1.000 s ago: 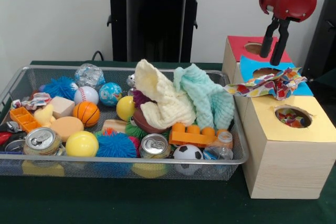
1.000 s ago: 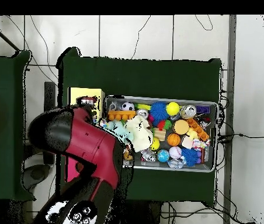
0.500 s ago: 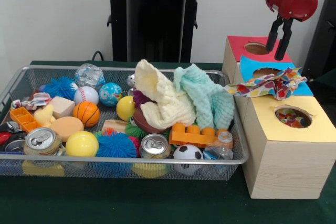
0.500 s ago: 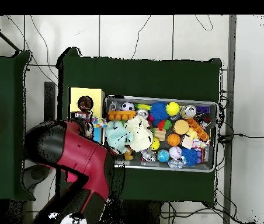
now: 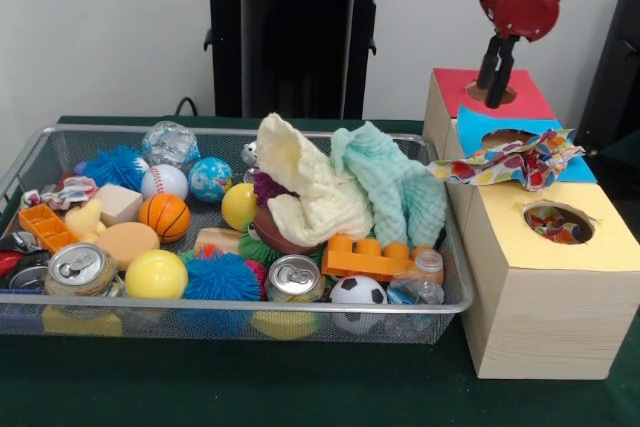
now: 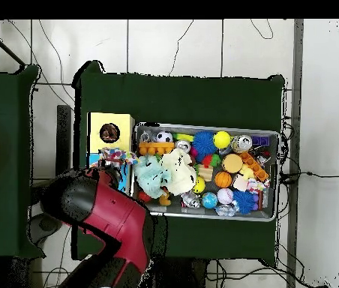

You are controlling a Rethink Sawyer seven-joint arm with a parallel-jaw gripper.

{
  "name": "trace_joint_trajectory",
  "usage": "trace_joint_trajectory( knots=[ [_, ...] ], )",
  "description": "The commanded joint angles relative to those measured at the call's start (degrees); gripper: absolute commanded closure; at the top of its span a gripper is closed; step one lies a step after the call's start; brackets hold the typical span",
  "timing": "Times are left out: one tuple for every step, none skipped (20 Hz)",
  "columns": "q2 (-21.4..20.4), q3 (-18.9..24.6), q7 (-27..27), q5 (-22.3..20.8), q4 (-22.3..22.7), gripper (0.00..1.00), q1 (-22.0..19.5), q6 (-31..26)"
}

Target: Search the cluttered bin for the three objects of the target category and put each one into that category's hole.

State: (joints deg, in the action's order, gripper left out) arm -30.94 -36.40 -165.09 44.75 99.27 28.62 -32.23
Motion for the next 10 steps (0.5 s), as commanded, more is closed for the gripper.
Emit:
trace_joint_trajectory(
  knots=[
    [1.19, 8.73, -13.51, 3.93, 7.43, 0.00, -2.03, 1.12],
    [1.52, 8.78, -13.52, 4.12, 7.19, 0.00, -2.02, 1.40],
    [1.79, 8.81, -13.45, 4.17, 7.05, 0.00, -2.05, 1.73],
    [1.98, 8.86, -13.47, 4.33, 6.75, 0.00, -2.01, 1.94],
    [2.40, 8.34, -13.93, 4.04, 5.93, 0.00, -1.65, 1.57],
    [2.63, 7.98, -14.18, 3.91, 5.31, 0.00, -1.42, 1.32],
    [2.73, 7.56, -14.27, 3.68, 4.87, 0.00, -1.32, 0.94],
    [2.88, 7.15, -14.52, 3.50, 4.22, 0.00, -1.16, 0.46],
    [2.87, 6.69, -14.30, 3.19, 4.02, 0.00, -1.13, 0.42],
    [3.05, 6.40, -14.53, 3.03, 3.49, 0.00, -1.03, -0.01]
  ],
)
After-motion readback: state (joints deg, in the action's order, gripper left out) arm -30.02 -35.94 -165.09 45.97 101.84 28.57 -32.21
